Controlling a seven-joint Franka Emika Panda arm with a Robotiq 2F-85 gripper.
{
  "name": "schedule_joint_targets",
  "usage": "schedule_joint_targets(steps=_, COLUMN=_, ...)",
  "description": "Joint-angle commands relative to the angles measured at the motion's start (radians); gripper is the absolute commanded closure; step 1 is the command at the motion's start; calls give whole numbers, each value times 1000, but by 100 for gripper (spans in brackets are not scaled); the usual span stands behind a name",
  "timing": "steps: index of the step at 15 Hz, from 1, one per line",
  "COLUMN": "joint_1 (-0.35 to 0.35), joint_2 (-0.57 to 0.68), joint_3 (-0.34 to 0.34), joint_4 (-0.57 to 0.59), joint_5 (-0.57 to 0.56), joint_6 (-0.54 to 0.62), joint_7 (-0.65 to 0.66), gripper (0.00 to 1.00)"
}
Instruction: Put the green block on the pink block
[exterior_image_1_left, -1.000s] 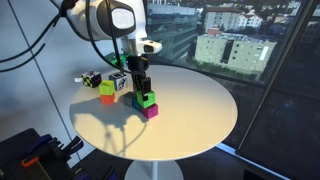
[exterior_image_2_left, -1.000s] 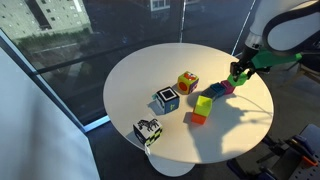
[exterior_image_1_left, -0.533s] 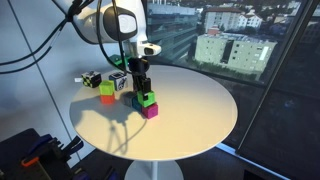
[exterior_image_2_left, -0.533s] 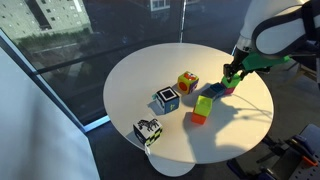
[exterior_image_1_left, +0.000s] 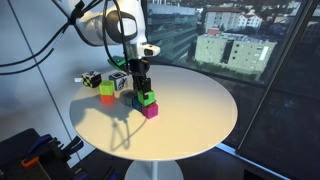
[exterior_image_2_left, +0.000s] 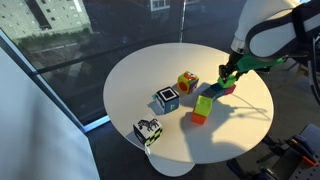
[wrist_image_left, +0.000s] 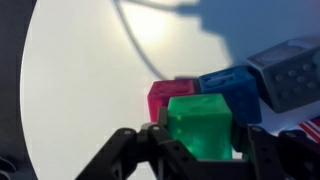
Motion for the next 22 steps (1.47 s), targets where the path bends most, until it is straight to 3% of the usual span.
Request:
schedule_joint_targets(steps=1, joint_1=18, joint_2=17, joint_3=-11, joint_4=19, joint_5=-2, joint_6=10, joint_7=11, gripper=68)
schedule_joint_targets(steps=2, joint_1=20, joint_2=17, joint_3=-11, joint_4=17, joint_5=-1, joint_6=12, joint_7=10, gripper=68)
schedule_joint_targets(steps=3, joint_1=20, joint_2=16, joint_3=-12, joint_4=15, joint_5=0, joint_6=13, joint_7=8, gripper=55)
schedule_joint_targets(steps=4, joint_1=20, joint_2=14, joint_3=-12, joint_4=13, joint_5=0, joint_6=14, joint_7=7, gripper=34)
schedule_joint_targets(steps=5, joint_1=19, joint_2=12, joint_3=-13, joint_4=11, joint_5=0, joint_6=12, joint_7=4, gripper=19)
schedule_joint_targets(steps=6, joint_1=18, joint_2=9, joint_3=-13, joint_4=9, joint_5=2, joint_6=11, joint_7=1, gripper=17)
schedule_joint_targets(steps=8, joint_1=15, joint_2=-2, joint_3=-12, joint_4=2, joint_5=8, joint_6=9, joint_7=-9, gripper=3)
schedule_joint_targets(steps=17, joint_1=-9, joint_2=-87, joint_3=8, joint_4=-37, joint_5=131, joint_6=-26, joint_7=-132, gripper=0)
schedule_joint_targets(steps=22, joint_1=-23, joint_2=-161, joint_3=4, joint_4=-46, joint_5=195, joint_6=-169, joint_7=-222, gripper=0)
